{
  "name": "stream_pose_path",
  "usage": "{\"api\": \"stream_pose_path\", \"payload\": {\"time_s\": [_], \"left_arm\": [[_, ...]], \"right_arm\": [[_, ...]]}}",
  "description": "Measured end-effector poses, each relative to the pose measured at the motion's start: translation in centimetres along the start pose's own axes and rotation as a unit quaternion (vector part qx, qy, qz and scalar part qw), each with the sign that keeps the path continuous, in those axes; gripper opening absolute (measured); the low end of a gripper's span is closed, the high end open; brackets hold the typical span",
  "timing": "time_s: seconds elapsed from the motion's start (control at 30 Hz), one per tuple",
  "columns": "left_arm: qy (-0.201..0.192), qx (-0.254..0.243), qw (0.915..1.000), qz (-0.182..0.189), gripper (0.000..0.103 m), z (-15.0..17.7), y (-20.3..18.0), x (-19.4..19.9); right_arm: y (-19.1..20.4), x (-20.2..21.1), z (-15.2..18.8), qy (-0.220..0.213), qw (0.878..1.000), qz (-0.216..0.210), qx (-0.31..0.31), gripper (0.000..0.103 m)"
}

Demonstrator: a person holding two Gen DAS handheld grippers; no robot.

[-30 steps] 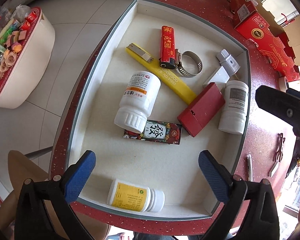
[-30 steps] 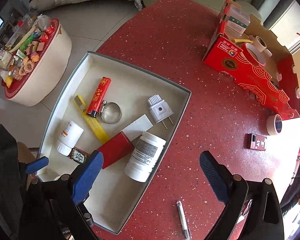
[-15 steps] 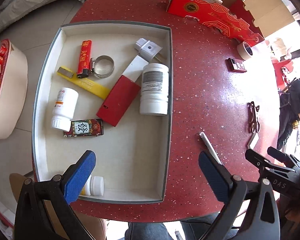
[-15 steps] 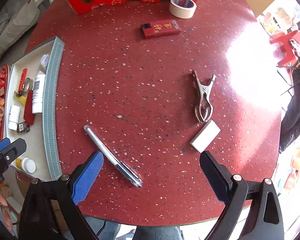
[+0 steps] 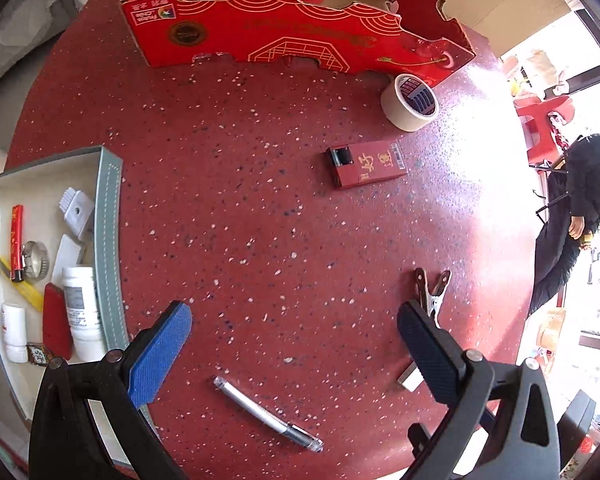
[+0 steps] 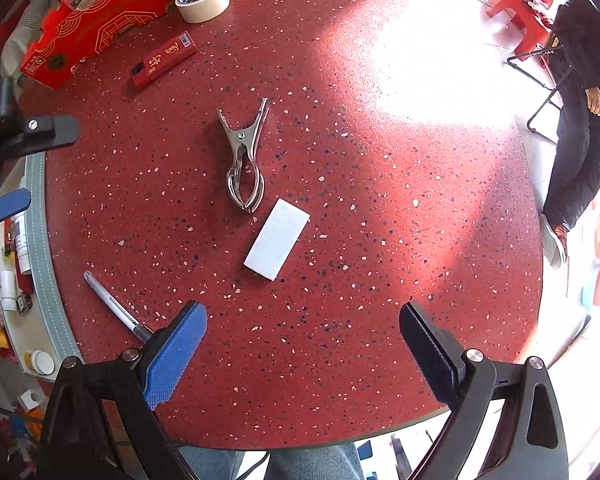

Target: Organize rigid objects

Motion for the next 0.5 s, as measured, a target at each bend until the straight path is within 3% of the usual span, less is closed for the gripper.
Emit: {"api": "stream_pose_path", "payload": {"time_s": [0.27, 0.4, 0.5], "left_arm": [[-0.009, 0.018, 0.9992, -0.033, 0.103, -7.5, -5.8, -4.9], [0.006, 0.031, 0.9978, -0.059, 0.103, -8.8, -6.3, -7.5], [-0.008, 0.016, 0.9963, -0.084, 0.103, -9.0, -5.9, -7.5]], "right_arm": [[-2.7, 0.0, -2.3, 0.001, 1.000, -0.011, -0.009, 0.098], [-4.0, -0.2, -3.1, -0.002, 1.000, -0.010, -0.008, 0.098], [-4.1, -0.9, -4.4, -0.002, 1.000, -0.017, -0.006, 0.098]]}}
Point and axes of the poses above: each gripper's, at about its wrist camera, not at the fingertips, and x roughly against the way its jaws point, y to its left, z to its underside, the point moved 2 cm from there along -x, roughly the way its jaws point, and after that the axes turned 2 degrees about -z, right-handed, at the moved point
